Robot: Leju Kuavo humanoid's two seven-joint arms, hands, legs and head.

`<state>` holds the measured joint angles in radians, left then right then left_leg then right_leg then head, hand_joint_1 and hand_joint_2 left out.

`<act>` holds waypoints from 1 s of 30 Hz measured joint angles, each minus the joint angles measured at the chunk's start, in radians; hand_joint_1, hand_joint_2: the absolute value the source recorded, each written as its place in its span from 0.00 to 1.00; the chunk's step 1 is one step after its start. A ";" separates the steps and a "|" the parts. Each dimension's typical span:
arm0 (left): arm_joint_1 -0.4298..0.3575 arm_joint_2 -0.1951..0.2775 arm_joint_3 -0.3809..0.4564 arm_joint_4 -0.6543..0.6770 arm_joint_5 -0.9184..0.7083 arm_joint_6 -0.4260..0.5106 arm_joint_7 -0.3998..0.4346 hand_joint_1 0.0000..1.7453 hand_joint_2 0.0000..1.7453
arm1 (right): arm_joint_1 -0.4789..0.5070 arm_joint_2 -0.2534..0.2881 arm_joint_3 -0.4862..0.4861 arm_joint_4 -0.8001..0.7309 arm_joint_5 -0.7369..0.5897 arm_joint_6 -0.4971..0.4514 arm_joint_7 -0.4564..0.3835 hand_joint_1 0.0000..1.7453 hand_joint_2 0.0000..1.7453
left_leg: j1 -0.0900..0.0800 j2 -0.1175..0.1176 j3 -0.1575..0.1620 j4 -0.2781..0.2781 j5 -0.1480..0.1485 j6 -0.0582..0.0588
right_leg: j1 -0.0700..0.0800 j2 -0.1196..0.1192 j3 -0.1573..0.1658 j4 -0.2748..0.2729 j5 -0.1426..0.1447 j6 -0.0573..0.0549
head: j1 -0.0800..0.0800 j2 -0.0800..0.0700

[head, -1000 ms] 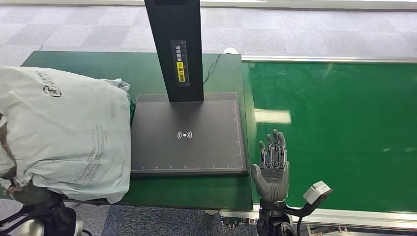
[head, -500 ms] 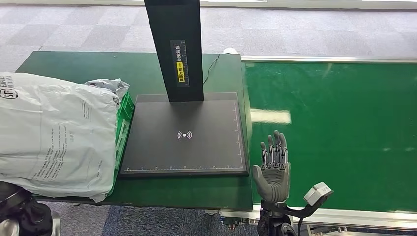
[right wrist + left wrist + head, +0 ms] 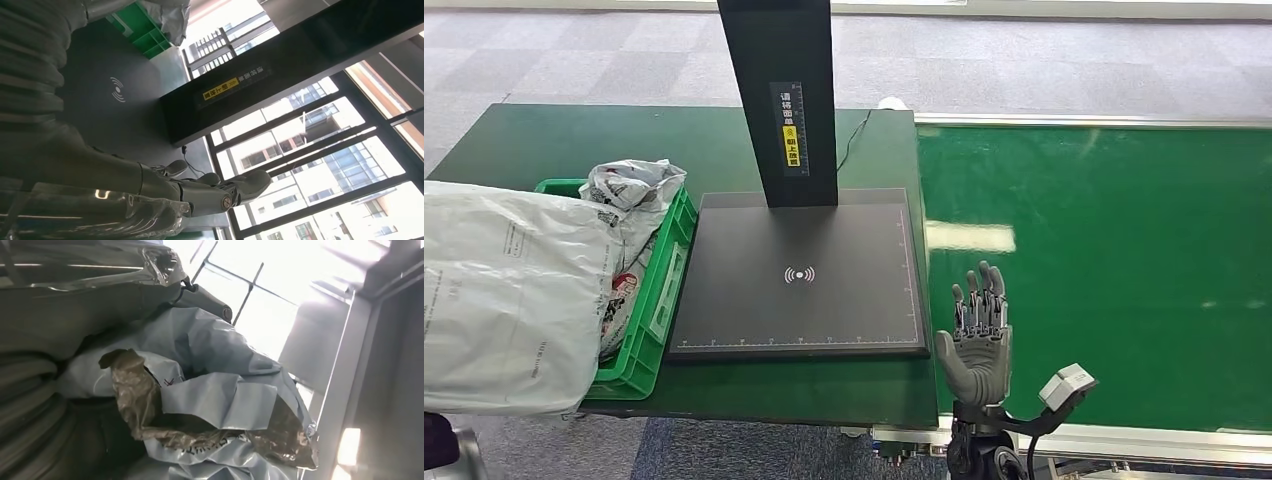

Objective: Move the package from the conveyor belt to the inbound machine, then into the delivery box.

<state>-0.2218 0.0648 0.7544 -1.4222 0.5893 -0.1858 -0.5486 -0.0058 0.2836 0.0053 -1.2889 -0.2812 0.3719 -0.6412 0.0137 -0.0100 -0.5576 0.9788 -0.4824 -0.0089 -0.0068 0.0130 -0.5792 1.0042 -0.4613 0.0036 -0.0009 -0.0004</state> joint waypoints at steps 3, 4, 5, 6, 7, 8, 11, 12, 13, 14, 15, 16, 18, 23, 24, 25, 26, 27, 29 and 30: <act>-0.031 0.059 0.049 0.069 0.025 -0.004 0.024 1.00 1.00 | -0.004 0.001 -0.003 0.005 0.003 0.002 0.002 0.00 1.00 | 0.000 0.000 0.000 0.000 0.000 0.000 | 0.000 0.000 0.000 0.000 0.000 0.000 | 0.000 0.000; -0.041 0.075 0.066 0.088 0.031 -0.007 0.031 1.00 1.00 | -0.006 0.001 -0.005 0.007 0.003 0.003 0.003 0.00 1.00 | 0.000 0.000 0.000 0.000 0.000 0.000 | 0.000 0.000 0.000 0.000 0.000 0.000 | 0.000 0.000; -0.050 0.088 0.080 0.104 0.036 -0.010 0.039 1.00 1.00 | -0.008 0.001 -0.006 0.008 0.004 0.003 0.004 0.00 1.00 | 0.000 0.000 0.000 0.000 0.000 0.000 | 0.000 0.000 -0.001 0.000 0.000 0.000 | 0.000 0.000; -0.060 0.098 0.093 0.118 0.037 -0.013 0.045 1.00 1.00 | -0.010 0.001 -0.007 0.010 0.005 0.003 0.006 0.00 1.00 | 0.000 0.000 0.000 0.000 0.000 0.000 | 0.000 0.000 0.000 0.000 0.000 0.000 | 0.000 0.000; -0.069 0.106 0.104 0.128 0.035 -0.014 0.050 1.00 1.00 | -0.012 0.001 -0.008 0.011 0.006 0.003 0.008 0.00 1.00 | 0.000 0.000 0.000 0.000 0.000 0.000 | 0.000 0.000 0.000 0.000 0.000 0.000 | 0.000 0.000; -0.078 0.112 0.111 0.136 0.032 -0.013 0.054 1.00 1.00 | -0.013 0.002 -0.009 0.011 0.006 0.003 0.009 0.00 1.00 | 0.000 0.000 0.000 0.000 0.000 0.000 | 0.000 -0.001 0.000 0.000 0.000 0.000 | 0.000 0.000; -0.100 0.122 0.122 0.151 0.027 -0.011 0.058 1.00 1.00 | -0.015 0.004 -0.011 0.012 0.009 0.003 0.010 0.00 1.00 | 0.000 0.000 0.000 0.000 0.000 0.000 | 0.000 0.000 0.000 0.000 0.000 0.000 | 0.000 0.000; -0.106 0.125 0.125 0.155 0.027 -0.011 0.058 1.00 1.00 | -0.015 0.004 -0.012 0.012 0.009 0.003 0.010 0.00 1.00 | 0.000 0.000 0.000 0.000 0.000 0.000 | 0.000 0.000 0.000 0.000 0.000 0.000 | 0.000 0.000; -0.110 0.126 0.126 0.159 0.027 -0.010 0.058 1.00 1.00 | -0.016 0.004 -0.013 0.013 0.010 0.003 0.010 0.00 1.00 | 0.000 0.000 0.000 0.000 0.000 0.000 | 0.000 0.000 0.000 0.000 0.000 0.000 | 0.000 0.000; -0.113 0.128 0.128 0.163 0.027 -0.010 0.058 1.00 1.00 | -0.016 0.005 -0.014 0.013 0.010 0.003 0.010 0.00 1.00 | 0.000 0.000 0.000 0.000 0.000 0.000 | 0.000 0.000 0.000 0.000 0.000 0.000 | 0.000 0.000; -0.115 0.129 0.128 0.166 0.027 -0.010 0.058 1.00 1.00 | -0.017 0.005 -0.016 0.014 0.010 0.003 0.010 0.00 1.00 | 0.000 0.000 0.000 0.000 0.000 0.000 | 0.000 0.000 0.000 0.000 0.000 0.000 | 0.000 0.000; -0.116 0.130 0.129 0.169 0.027 -0.010 0.058 1.00 1.00 | -0.018 0.005 -0.017 0.014 0.010 0.003 0.010 0.00 1.00 | 0.000 0.000 0.000 0.000 0.000 0.000 | 0.000 0.000 0.000 0.000 0.000 0.000 | 0.000 0.000; -0.118 0.131 0.131 0.173 0.027 -0.010 0.058 1.00 1.00 | -0.018 0.006 -0.019 0.015 0.010 0.004 0.010 0.00 1.00 | 0.000 0.000 0.000 0.000 0.000 0.000 | 0.000 0.000 0.000 0.000 0.000 0.000 | 0.000 0.000; -0.128 0.132 0.135 0.179 0.015 -0.007 0.058 1.00 1.00 | -0.018 0.006 -0.023 0.016 0.011 0.004 0.010 0.00 1.00 | 0.000 0.000 0.000 0.000 0.000 0.000 | 0.000 0.000 0.000 0.000 0.000 0.000 | 0.000 0.000; -0.135 0.132 0.135 0.178 0.006 -0.003 0.059 1.00 1.00 | -0.018 0.006 -0.023 0.017 0.012 0.005 0.011 0.00 1.00 | 0.000 -0.001 0.000 0.000 0.000 0.000 | 0.000 -0.001 0.000 0.000 0.000 -0.001 | 0.000 0.000; -0.144 0.132 0.134 0.177 -0.005 0.003 0.061 1.00 1.00 | -0.019 0.006 -0.024 0.017 0.013 0.005 0.012 0.00 1.00 | 0.000 -0.001 0.000 0.000 0.000 0.000 | 0.000 -0.001 0.000 0.000 0.000 -0.001 | 0.000 0.000; -0.155 0.131 0.131 0.173 -0.019 0.013 0.064 1.00 1.00 | -0.019 0.006 -0.024 0.018 0.014 0.005 0.012 0.00 1.00 | 0.000 -0.001 0.000 0.000 0.000 0.000 | 0.000 -0.001 0.000 0.000 0.000 -0.001 | 0.000 0.000; -0.168 0.131 0.125 0.167 -0.035 0.026 0.067 1.00 1.00 | -0.019 0.006 -0.024 0.019 0.015 0.005 0.013 0.00 1.00 | 0.000 -0.001 0.000 0.000 0.000 0.000 | 0.000 -0.001 0.000 0.000 0.000 0.000 | 0.000 0.000; -0.203 0.132 0.104 0.153 -0.083 0.063 0.072 1.00 1.00 | -0.020 0.007 -0.026 0.021 0.018 0.005 0.015 0.00 1.00 | 0.000 -0.001 0.001 0.000 0.001 0.000 | 0.000 -0.001 0.000 0.000 0.000 0.000 | 0.000 0.000; -0.225 0.136 0.090 0.147 -0.115 0.088 0.073 1.00 1.00 | -0.020 0.008 -0.027 0.021 0.019 0.005 0.015 0.00 1.00 | 0.000 -0.001 0.001 0.001 0.001 0.000 | 0.000 -0.001 0.000 0.000 0.000 0.000 | 0.000 0.000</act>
<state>-0.4468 0.2005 0.8448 -1.2752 0.4743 -0.0981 -0.4755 -0.0261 0.2914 -0.0217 -1.2678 -0.2622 0.3765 -0.6260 0.0139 -0.0111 -0.5568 0.9793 -0.4813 -0.0089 -0.0065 0.0121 -0.5787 1.0042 -0.4612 0.0031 -0.0005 -0.0004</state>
